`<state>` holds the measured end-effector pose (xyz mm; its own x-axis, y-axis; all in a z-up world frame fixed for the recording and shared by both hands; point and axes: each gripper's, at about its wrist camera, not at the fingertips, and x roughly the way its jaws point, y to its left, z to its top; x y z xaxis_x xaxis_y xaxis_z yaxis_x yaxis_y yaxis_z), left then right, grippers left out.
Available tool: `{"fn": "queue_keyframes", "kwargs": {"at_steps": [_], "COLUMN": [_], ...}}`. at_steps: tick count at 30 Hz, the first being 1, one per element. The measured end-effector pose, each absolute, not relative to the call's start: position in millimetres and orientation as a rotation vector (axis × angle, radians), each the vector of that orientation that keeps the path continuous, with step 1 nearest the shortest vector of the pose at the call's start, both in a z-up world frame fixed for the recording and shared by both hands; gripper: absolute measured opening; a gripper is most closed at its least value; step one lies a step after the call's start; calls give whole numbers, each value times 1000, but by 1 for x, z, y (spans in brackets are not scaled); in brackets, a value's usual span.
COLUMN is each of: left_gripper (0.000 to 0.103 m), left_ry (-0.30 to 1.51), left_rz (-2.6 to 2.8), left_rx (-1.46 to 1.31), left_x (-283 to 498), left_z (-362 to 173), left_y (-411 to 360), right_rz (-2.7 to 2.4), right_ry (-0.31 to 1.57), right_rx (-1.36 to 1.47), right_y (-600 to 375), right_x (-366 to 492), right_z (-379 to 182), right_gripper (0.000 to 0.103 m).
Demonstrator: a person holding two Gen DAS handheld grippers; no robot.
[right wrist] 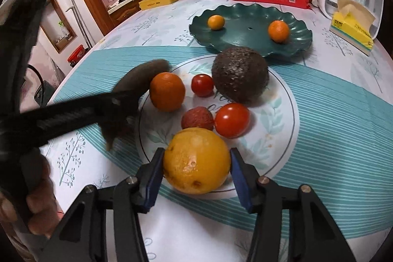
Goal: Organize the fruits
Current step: 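Grasp the brown banana with the left tool while the right tool grasps the large yellow orange, then carry banana and yellow orange onto the green plate and open both tools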
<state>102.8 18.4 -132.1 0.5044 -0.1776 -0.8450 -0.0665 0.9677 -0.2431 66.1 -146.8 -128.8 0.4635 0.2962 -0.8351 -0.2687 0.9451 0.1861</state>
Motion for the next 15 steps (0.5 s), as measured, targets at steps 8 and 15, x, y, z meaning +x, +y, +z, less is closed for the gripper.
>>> {"fn": "queue_keyframes", "kwargs": {"at_steps": [8,15], "left_gripper": [31,31], "left_ry": [1035,975], "left_rz": [-82,-117], "left_rx": [-266,-267], "left_x": [86,64], "left_z": [-131,-110], "left_y": [21,18], "right_rz": [347,341], "right_ry": [1000,931], "right_rx": [60,61], "right_y": [-158,-164], "right_x": [56,45], "right_z": [-117,-95], "right_gripper": [51,51]}}
